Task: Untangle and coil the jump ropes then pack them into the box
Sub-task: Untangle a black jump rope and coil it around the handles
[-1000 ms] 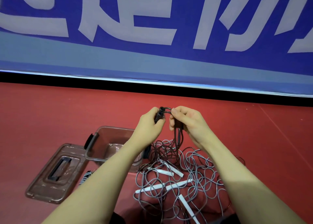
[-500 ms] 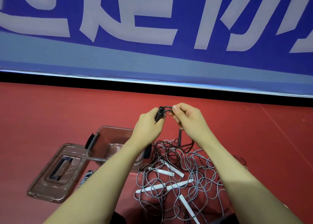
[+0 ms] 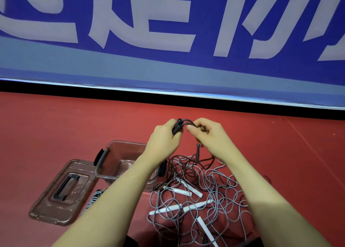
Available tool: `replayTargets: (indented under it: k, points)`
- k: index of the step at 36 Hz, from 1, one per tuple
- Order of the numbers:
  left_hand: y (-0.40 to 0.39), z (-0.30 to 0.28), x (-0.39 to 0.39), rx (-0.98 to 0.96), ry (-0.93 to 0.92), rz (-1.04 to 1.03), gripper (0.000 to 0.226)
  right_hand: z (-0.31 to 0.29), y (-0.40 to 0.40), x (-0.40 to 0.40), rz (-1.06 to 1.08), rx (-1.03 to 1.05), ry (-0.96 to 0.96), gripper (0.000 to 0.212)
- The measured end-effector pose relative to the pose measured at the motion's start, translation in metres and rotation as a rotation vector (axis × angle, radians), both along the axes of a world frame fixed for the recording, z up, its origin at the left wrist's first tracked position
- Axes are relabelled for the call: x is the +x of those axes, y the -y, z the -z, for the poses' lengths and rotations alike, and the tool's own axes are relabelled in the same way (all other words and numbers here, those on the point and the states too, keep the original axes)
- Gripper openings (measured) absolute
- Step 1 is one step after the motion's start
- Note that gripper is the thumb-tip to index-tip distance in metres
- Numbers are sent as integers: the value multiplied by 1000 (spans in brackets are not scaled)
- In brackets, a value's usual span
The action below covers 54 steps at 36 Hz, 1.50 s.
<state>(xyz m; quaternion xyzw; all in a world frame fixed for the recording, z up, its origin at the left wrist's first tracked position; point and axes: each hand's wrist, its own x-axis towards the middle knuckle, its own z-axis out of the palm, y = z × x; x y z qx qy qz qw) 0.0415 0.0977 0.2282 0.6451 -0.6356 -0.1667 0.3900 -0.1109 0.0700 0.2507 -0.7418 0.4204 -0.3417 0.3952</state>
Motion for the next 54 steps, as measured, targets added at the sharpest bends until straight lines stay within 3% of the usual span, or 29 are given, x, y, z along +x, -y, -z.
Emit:
replayTargets:
  k: [4, 7, 14, 16, 21, 25, 31, 35, 40, 45, 50, 54]
  points:
    - [1, -7, -2, -43, -262, -62, 31, 8, 3, -6, -62, 77, -158, 17]
    - [3, -9, 1, -42, -479, -98, 29, 16, 5, -10, -76, 127, -184, 20]
    - [0, -13, -1, -62, -774, 77, 20, 17, 3, -6, -101, 271, 73, 28]
    - [1, -14, -2, -94, -780, 81, 27, 15, 0, -6, -145, 322, 135, 30]
    - [5, -21, -10, -159, -710, -128, 35, 18, 1, 2, -104, 467, 212, 51]
    - [9, -22, -13, -162, -828, -204, 26, 23, -1, 13, -39, 452, 53, 61]
    - [13, -29, -17, -122, -1064, -223, 32, 25, -2, 28, 217, 455, 113, 50]
    - [13, -31, -21, -135, -1166, -214, 28, 30, -3, 32, 294, 314, -9, 47]
    - [19, -30, -29, -114, -1487, -133, 37, 32, -2, 32, 328, 169, -169, 57]
    - [18, -24, -28, -21, -1711, -52, 45, 28, 0, 30, 366, 232, -89, 59]
    - [20, -16, -25, 60, -1735, -1, 35, 31, 3, 25, 422, 211, -89, 52]
    - [22, -9, -18, 100, -1496, -113, 12, 33, 10, 17, 511, 160, -121, 54]
